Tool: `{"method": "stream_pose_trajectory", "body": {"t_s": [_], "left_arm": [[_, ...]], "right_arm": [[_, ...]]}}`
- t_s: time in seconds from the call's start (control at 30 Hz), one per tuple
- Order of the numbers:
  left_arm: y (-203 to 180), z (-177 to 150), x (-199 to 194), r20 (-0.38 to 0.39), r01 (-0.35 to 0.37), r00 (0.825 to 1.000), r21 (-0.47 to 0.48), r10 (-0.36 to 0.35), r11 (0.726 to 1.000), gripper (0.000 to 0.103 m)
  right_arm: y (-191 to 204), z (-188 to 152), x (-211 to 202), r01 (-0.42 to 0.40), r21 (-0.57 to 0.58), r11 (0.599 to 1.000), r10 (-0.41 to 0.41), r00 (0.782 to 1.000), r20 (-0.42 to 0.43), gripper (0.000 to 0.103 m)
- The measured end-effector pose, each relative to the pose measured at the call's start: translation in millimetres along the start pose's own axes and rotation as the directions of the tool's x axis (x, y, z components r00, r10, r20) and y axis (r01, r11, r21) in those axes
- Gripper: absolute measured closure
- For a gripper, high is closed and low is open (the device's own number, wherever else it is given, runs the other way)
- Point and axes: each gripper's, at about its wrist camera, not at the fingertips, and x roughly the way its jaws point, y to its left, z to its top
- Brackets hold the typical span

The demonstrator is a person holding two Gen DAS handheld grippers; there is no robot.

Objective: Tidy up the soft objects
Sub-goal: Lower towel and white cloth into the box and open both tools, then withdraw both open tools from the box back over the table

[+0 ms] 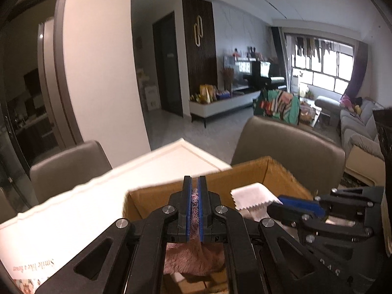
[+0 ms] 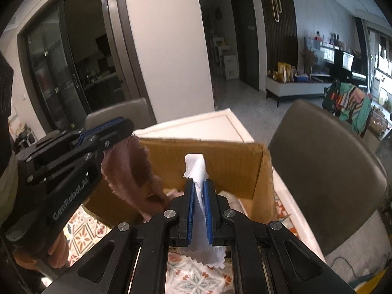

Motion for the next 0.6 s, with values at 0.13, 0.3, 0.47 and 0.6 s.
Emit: {"method": "stream_pose_trajectory", "body": {"t_s": [0.13, 0.3, 0.47, 0.6], "left_arm": [[-0.1, -9.6, 10.7, -0.049, 0.019, 0.999, 0.001, -0.019, 1.0, 0.096], [-3.4, -17.2, 21.3, -0.106, 0.052, 0.993, 0.006, -0.051, 0.999, 0.095], [-4.2, -19.3, 20.4, -0.113, 0.057, 0.992, -0.001, -0.057, 0.998, 0.059], [-5.7, -17.9, 11.6, -0.096, 0.02, 0.995, 0.011, -0.019, 1.0, 0.054]], "right_arm": [[-3.6, -3.9, 6.9, -0.003, 0.003, 1.0, 0.004, 0.999, -0.033, 0.093], [-10.6, -8.0, 13.8, -0.007, 0.019, 1.0, 0.008, 0.998, -0.066, 0.092], [-16.2, -5.9, 18.6, -0.016, 0.036, 0.999, 0.019, 0.996, -0.091, 0.087], [-10.9, -8.0, 12.2, -0.015, 0.022, 1.0, 0.016, 0.997, -0.076, 0.074]]}}
